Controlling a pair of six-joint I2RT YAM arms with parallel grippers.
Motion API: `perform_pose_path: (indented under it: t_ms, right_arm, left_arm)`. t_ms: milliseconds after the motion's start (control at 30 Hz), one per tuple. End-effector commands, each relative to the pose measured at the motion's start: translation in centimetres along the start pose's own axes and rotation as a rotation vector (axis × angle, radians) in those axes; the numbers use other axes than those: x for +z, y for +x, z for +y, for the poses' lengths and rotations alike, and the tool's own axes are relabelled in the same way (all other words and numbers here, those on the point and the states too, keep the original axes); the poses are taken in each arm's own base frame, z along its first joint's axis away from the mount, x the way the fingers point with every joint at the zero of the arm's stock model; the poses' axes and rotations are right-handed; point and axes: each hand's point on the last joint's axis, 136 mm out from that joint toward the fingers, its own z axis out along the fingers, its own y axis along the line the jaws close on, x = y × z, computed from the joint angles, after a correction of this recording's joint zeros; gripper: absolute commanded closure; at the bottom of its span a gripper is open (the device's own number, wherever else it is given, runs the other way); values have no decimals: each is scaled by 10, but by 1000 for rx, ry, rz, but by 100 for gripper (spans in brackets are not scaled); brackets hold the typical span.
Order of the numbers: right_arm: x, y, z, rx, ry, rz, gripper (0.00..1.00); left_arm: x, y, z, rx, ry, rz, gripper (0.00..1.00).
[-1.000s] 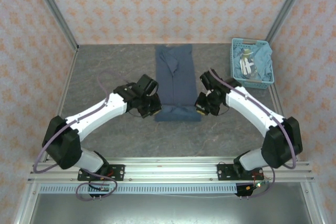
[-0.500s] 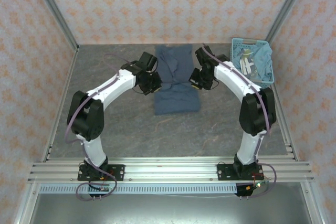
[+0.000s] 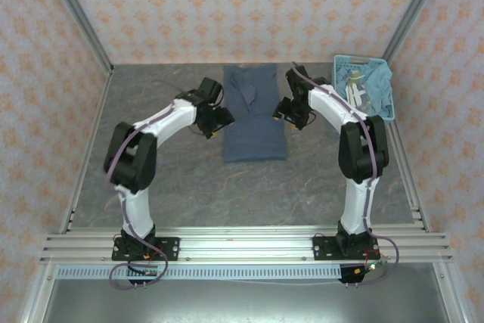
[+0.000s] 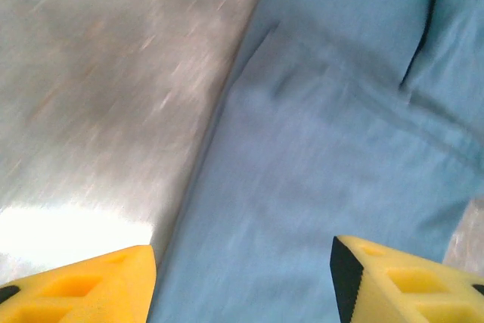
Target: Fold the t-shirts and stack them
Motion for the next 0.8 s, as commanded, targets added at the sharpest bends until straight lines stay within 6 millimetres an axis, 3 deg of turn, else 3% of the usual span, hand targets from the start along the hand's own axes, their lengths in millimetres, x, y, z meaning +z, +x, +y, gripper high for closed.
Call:
perform_pose_path:
  t_ms: [0,100,233,500,600,767]
  right_arm:
    - [-28,29,-16,14,-25,-5,40]
    - [-20,64,-28,87,-78,54,41]
    - [-2,89,-34,181,-134,106,41]
    - [35,95,-37,288,-149,165,46]
    - [44,94,-35,311,-154,180,53]
    - [54,94,-36,354,-138,195,70]
  left_arm:
    - [-20,37,4,-103,84,9,38]
    - [-5,70,16,-214,130,66,38]
    - [13,77,18,-322,174,81,38]
    - [43,82,14,-360,141,115,43]
    - [52,82,15,-361,127,117,52]
    - [63,75,9,-348,121,107,83]
